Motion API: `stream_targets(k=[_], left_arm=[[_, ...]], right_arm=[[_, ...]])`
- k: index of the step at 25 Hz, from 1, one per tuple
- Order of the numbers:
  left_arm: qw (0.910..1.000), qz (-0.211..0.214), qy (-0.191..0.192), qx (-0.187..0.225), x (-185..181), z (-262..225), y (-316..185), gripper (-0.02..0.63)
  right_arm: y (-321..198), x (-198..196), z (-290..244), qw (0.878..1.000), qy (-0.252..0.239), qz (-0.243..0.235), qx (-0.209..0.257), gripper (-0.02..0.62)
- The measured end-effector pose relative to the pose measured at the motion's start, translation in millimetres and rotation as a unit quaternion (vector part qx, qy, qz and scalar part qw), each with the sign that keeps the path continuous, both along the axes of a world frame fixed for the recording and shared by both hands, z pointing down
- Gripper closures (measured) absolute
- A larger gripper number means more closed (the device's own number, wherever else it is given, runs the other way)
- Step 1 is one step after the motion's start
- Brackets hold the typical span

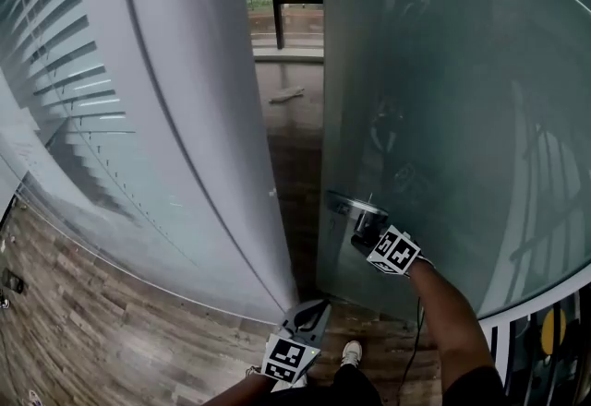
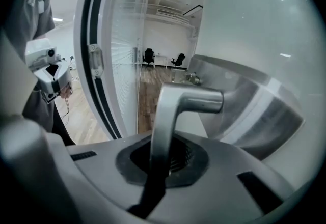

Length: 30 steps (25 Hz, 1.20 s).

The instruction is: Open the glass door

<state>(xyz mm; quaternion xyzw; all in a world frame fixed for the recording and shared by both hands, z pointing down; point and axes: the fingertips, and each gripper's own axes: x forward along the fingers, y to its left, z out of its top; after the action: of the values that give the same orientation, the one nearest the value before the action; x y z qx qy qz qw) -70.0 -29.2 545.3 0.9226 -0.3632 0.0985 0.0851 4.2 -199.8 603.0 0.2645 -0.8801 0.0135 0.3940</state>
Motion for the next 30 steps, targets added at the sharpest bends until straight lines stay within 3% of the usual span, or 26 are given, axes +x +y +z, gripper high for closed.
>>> stream_targets(k=[9,20,26,30], left_arm=[[0.9995,-0.032,0.001,0.004,39,-8,-52,0.603],[0.9966,-0.082,0.003,-0.009,79,3,-98,0.603],[0.9939,-0.109,-0.002,-0.017,85,9,-124,0.603],[0.9924,-0.122,-0.011,-0.016,91,9,-137,0.603]], right_arm=[[-92,51,-27,0.999,0.004,0.032,0.005,0.581],[-196,146,-32,0.992,0.039,0.116,-0.006,0.580],[-243,209,-37,0.982,0.005,0.186,-0.021,0.529],[-256,263,-33,0.970,-0.035,0.241,0.006,0.529]])
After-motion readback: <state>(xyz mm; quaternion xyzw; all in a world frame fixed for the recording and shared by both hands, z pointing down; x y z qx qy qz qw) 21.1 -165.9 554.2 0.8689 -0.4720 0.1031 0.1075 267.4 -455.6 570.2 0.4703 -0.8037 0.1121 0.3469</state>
